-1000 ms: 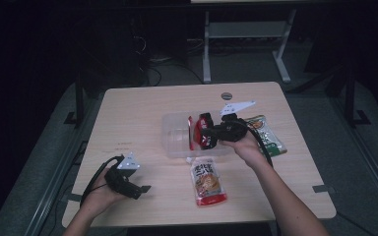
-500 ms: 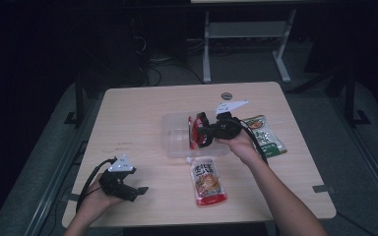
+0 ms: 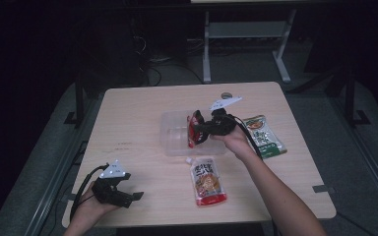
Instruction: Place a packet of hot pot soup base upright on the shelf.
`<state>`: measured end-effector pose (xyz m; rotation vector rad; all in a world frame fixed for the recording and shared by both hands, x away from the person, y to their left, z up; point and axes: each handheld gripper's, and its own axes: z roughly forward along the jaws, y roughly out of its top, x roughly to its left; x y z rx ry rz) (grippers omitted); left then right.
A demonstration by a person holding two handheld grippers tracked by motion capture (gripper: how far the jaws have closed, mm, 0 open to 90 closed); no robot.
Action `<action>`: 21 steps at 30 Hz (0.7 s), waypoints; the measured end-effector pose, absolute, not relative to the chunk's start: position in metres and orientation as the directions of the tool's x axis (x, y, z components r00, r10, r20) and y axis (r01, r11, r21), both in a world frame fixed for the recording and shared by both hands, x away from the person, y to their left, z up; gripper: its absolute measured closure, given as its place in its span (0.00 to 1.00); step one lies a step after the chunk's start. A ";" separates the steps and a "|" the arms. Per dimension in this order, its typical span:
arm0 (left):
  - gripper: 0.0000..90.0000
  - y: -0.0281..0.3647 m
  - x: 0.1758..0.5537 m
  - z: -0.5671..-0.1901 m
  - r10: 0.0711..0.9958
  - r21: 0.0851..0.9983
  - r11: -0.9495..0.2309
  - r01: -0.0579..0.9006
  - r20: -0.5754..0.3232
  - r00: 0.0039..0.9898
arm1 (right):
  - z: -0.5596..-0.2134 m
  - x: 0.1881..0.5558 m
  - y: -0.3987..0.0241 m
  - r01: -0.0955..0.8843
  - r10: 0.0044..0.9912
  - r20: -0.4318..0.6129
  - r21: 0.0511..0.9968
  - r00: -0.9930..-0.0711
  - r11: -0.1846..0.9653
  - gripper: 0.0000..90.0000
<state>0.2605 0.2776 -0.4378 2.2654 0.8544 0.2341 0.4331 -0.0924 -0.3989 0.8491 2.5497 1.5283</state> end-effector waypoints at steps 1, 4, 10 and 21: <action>0.15 0.278 0.260 -0.438 0.643 0.666 -0.537 0.518 -0.074 0.762 | -0.398 0.434 -0.093 0.430 0.478 0.235 0.830 -0.847 0.356 0.97; 0.15 0.280 0.259 -0.437 0.646 0.665 -0.537 0.518 -0.071 0.760 | -0.396 0.434 -0.096 0.426 0.477 0.236 0.837 -0.847 0.343 0.92; 0.16 0.279 0.263 -0.436 0.636 0.670 -0.545 0.504 -0.061 0.769 | -0.386 0.428 -0.102 0.420 0.478 0.243 0.853 -0.844 0.309 0.75; 0.16 0.267 0.280 -0.433 0.605 0.688 -0.547 0.477 -0.069 0.793 | -0.365 0.405 -0.125 0.406 0.509 0.215 0.862 -0.834 0.302 0.48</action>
